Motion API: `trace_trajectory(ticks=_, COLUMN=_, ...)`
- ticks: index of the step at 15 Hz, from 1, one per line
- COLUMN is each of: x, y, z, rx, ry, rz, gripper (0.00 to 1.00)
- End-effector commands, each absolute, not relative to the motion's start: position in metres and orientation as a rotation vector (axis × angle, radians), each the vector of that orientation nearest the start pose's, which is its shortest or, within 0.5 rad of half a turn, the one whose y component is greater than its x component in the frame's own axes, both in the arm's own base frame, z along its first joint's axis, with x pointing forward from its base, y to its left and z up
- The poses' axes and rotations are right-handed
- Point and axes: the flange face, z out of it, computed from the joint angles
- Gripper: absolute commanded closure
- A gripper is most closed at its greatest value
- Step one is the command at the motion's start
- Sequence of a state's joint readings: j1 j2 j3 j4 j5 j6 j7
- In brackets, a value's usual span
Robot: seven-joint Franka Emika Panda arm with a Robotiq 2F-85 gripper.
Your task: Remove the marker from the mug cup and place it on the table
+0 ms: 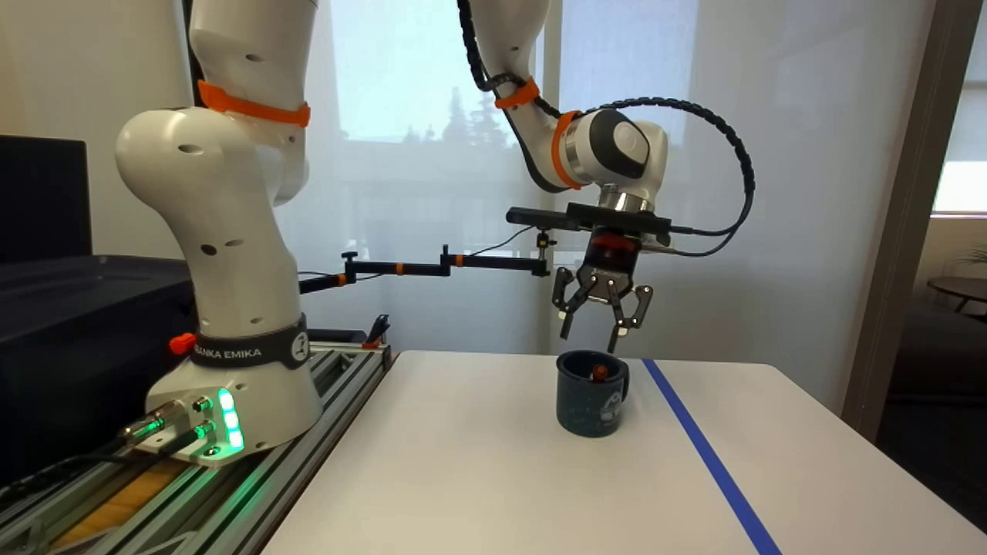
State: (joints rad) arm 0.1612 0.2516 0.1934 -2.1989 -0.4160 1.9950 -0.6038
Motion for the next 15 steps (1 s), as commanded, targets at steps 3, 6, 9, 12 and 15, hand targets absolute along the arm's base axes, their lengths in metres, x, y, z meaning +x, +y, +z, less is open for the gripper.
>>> trace_trajectory(ticks=3, x=0.482, y=0.152, z=0.236, rx=-2.680, ry=-1.897, rz=0.773, gripper=0.25)
trace_trajectory(ticks=6, x=0.488, y=0.152, z=0.229, rx=-2.673, ry=-1.918, rz=0.757, gripper=0.24)
trace_trajectory(ticks=9, x=0.496, y=0.152, z=0.224, rx=-2.675, ry=-1.934, rz=0.733, gripper=0.29)
trace_trajectory(ticks=12, x=0.505, y=0.153, z=0.222, rx=-2.673, ry=-1.949, rz=0.716, gripper=0.28)
trace_trajectory(ticks=15, x=0.509, y=0.157, z=0.220, rx=-2.667, ry=-1.958, rz=0.714, gripper=0.30)
